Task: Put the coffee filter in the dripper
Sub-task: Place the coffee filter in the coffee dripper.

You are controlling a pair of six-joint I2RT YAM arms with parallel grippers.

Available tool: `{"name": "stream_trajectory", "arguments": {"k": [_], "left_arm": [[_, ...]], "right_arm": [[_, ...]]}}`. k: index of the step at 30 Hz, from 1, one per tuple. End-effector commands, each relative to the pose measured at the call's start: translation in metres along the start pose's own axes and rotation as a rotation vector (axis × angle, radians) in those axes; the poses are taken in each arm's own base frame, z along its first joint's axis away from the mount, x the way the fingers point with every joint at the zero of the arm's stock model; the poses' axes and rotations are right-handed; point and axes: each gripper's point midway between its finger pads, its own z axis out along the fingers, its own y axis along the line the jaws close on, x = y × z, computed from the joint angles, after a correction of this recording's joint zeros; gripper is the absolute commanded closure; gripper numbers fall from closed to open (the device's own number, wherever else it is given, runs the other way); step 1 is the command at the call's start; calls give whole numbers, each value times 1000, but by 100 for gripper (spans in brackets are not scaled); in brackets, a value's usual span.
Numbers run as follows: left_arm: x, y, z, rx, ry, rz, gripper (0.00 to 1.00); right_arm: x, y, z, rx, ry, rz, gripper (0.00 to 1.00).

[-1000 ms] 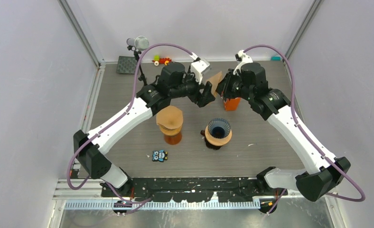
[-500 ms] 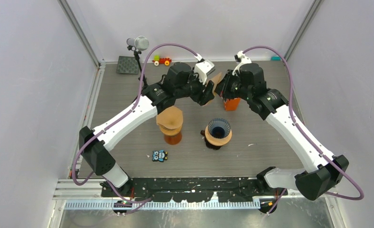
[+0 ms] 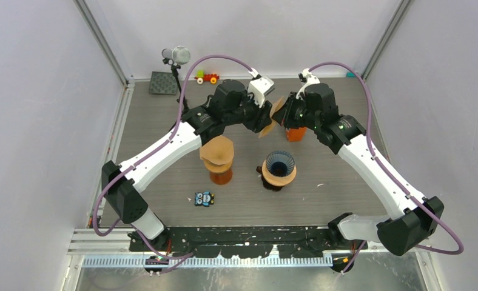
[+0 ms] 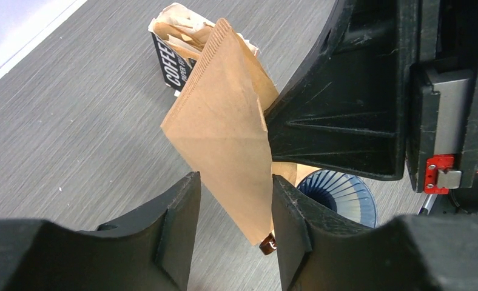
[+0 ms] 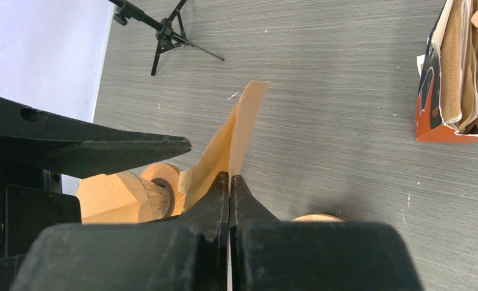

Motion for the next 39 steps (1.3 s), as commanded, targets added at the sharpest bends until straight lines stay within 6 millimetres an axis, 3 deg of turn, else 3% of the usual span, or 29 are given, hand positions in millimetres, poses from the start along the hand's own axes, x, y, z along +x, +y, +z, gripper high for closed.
{"name": "stream_trajectory", "arguments": {"k": [1,8,27,39], "left_arm": [[-24,2,-6,-18,-58,28,54],[-23,9,-7,-56,-51,71,60],[-26,11,4,-124,-24,146,61],[-27,10,5,-116,-22,155,78]], "right_arm": [[-19,14,-11,-60,-70,-2,100],[-17,17,-12,-76,-64,-3,99],[-13,13,-9,-66,-54,-13,99],[-13,8,-8,-41,-54,-31,99]]}}
